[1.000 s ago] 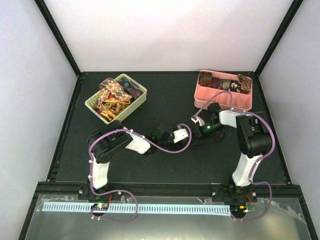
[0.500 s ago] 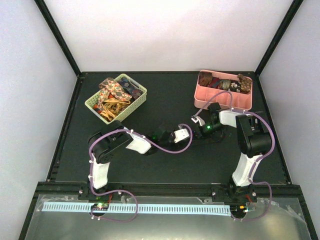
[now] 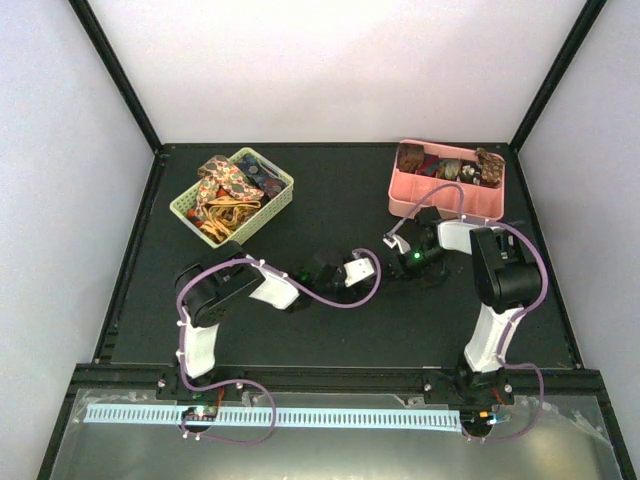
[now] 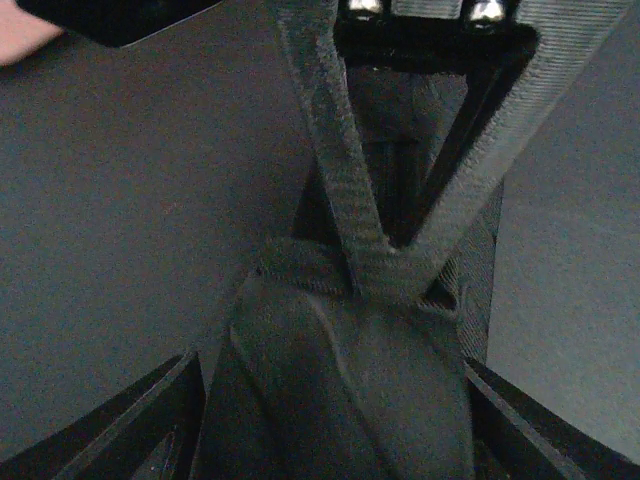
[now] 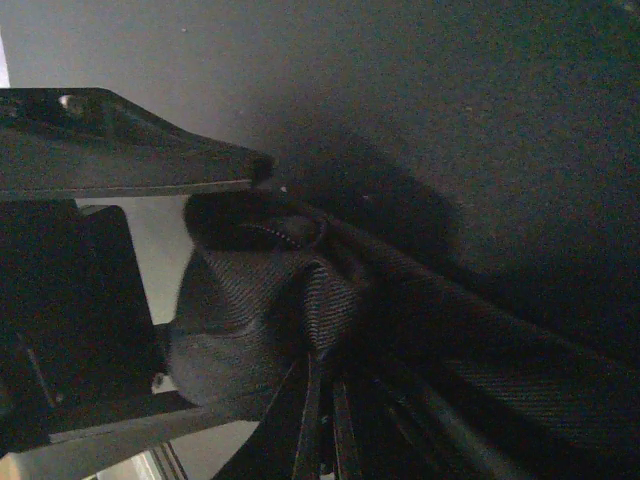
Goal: Roll the ties
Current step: Roll the tie at the center of the board.
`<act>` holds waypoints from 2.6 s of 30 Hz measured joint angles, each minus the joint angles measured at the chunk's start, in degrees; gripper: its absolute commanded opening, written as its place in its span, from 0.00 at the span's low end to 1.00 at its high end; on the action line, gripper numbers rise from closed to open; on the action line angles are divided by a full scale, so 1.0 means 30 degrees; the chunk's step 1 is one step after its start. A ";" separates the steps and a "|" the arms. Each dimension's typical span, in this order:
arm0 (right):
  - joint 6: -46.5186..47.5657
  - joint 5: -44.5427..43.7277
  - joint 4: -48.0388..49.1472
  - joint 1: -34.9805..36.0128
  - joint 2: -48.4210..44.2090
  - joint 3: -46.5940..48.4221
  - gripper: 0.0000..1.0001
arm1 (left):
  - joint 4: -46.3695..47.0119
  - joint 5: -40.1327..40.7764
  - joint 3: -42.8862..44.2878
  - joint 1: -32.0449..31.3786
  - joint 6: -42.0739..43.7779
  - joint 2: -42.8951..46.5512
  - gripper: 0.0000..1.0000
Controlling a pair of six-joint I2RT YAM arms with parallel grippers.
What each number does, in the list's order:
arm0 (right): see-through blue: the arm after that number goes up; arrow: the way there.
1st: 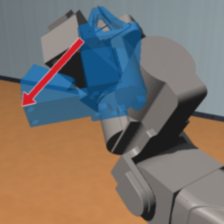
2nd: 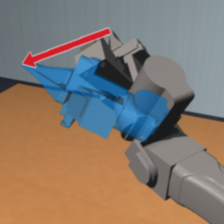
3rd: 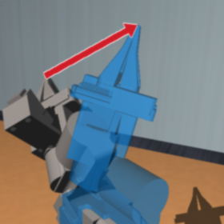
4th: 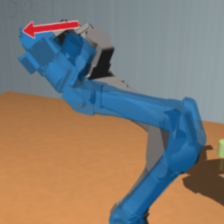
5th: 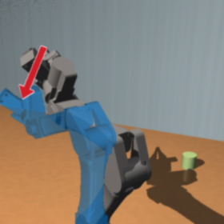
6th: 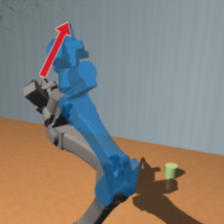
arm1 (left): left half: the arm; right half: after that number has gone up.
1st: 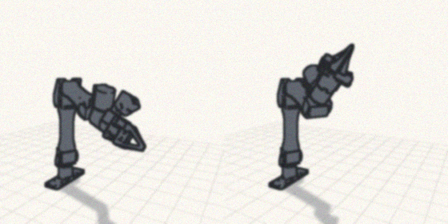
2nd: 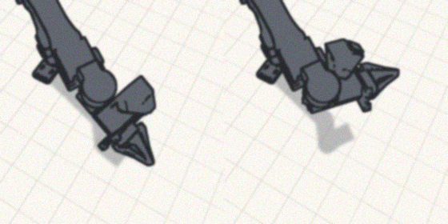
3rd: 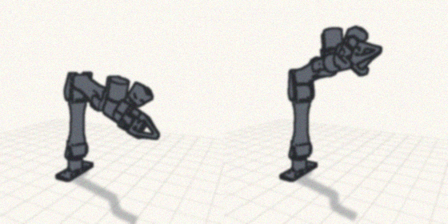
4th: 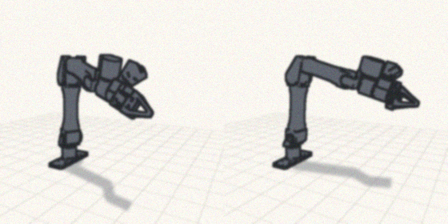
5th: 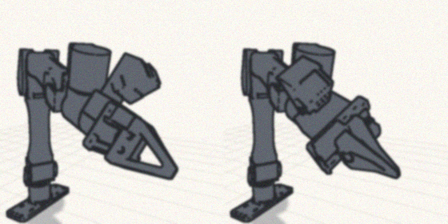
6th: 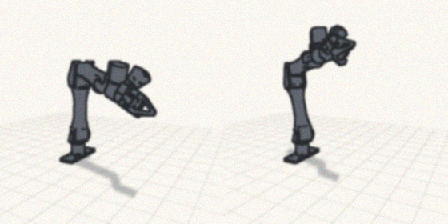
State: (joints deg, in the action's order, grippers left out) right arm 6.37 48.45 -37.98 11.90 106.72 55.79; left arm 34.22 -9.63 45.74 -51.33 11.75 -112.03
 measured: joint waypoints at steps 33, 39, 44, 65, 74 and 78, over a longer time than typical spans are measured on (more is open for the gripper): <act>-0.0444 -0.0437 -0.0153 -0.0189 0.0707 0.0153 0.08 | 1.0550 -0.5785 -0.0889 0.1428 -0.2164 -0.4670 0.48; -0.0379 -0.0036 -0.0313 -0.0182 0.0758 0.0270 0.27 | 0.5974 -0.4736 -0.0889 0.1290 0.0036 -0.2390 0.40; 0.0102 -0.0204 -0.0634 -0.0204 0.0262 0.0510 0.39 | 0.2069 -0.3606 -0.0488 0.1115 0.1333 -0.0918 0.42; -0.0386 0.0386 -0.0597 0.1173 -0.0153 0.0605 0.02 | -0.1996 -0.1661 0.0699 0.0437 0.2769 -0.0007 0.43; -0.0306 0.0109 -0.0918 0.0976 -0.0153 0.0765 0.02 | -0.2025 -0.1515 0.0699 0.0481 0.2732 0.0029 0.73; -0.0226 -0.0117 -0.1188 0.0379 -0.0153 0.0750 0.02 | -0.1821 -0.2229 -0.0168 0.0889 0.2718 0.0634 0.79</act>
State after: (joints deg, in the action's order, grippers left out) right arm 5.69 48.10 -41.54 13.04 106.26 58.04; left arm 28.75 -16.32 45.23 -48.66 19.90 -110.13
